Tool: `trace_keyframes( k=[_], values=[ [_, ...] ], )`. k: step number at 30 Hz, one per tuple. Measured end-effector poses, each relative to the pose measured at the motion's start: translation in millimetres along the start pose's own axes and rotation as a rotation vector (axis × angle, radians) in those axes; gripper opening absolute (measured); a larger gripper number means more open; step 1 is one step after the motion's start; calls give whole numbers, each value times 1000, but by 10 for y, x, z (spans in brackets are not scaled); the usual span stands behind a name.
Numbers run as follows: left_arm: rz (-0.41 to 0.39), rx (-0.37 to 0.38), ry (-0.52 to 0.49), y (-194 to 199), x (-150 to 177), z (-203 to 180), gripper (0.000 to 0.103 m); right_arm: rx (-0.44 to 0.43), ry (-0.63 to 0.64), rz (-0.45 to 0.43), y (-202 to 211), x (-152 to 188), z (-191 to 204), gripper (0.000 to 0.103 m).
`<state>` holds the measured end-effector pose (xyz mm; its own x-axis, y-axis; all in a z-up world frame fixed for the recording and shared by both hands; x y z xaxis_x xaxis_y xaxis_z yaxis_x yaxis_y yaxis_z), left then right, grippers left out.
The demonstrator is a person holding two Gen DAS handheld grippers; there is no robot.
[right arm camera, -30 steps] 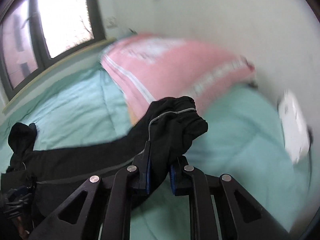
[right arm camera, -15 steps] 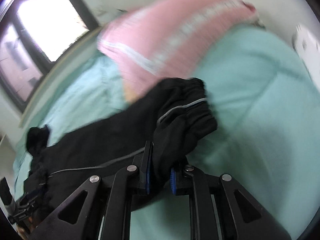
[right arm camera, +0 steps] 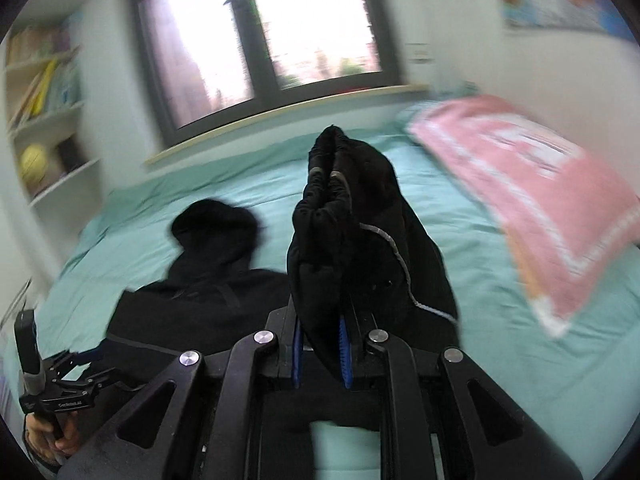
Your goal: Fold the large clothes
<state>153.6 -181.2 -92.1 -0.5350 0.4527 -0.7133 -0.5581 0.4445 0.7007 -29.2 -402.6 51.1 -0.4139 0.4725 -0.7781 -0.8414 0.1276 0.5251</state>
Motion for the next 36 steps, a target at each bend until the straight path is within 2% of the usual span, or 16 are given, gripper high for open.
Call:
trace_keyframes(
  k=[3,8,12,16,18,21,23,25,26,29,31,33,36],
  values=[
    [-10,-25,31,110,189,285,82,5,80,11,-190,182,620,18],
    [-16,-30,130,198,447,784,82,-72,206,96,-644,659,1686,18],
    [0,-48,181,207,669,1079,80,-74,272,182,-1183,1102,2279,18],
    [6,-47,231,195,838,1346,80,-87,293,297,-1741,1608,2578,18],
    [13,-41,241,166,889,1423,80,-70,289,356,-2048,1849,2614,21],
    [45,-24,238,84,931,1446,80,-23,286,382,-2318,2080,2620,30],
    [64,-10,218,38,921,1413,80,-31,307,382,-2315,2082,2641,43],
    [66,35,203,-4,846,1376,80,-69,319,393,-2184,2024,2659,53],
    [64,66,206,-13,793,1345,80,-82,315,388,-2099,1965,2620,53],
    [64,205,254,-132,534,1266,80,-145,279,335,-1721,1719,2549,60],
    [80,249,293,-277,374,1232,80,-154,240,269,-1446,1506,2408,66],
    [97,247,304,-485,225,1199,80,-119,204,205,-1218,1333,2173,71],
    [152,231,321,-839,120,1142,80,-64,163,154,-1002,1133,1787,72]
  ],
)
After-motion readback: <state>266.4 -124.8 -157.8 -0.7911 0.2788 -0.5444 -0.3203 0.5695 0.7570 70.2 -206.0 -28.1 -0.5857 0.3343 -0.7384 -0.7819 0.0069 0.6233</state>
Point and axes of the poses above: each gripper's, at about its wrist camera, not at the fingertips, and y roughly against the way its jaws point, z to its left, x to its underside, the point moved 5 cm from there along -y, roughly the way its jaws point, and after that the axes turned 10 degrees about -y, right-handed, at the moved point
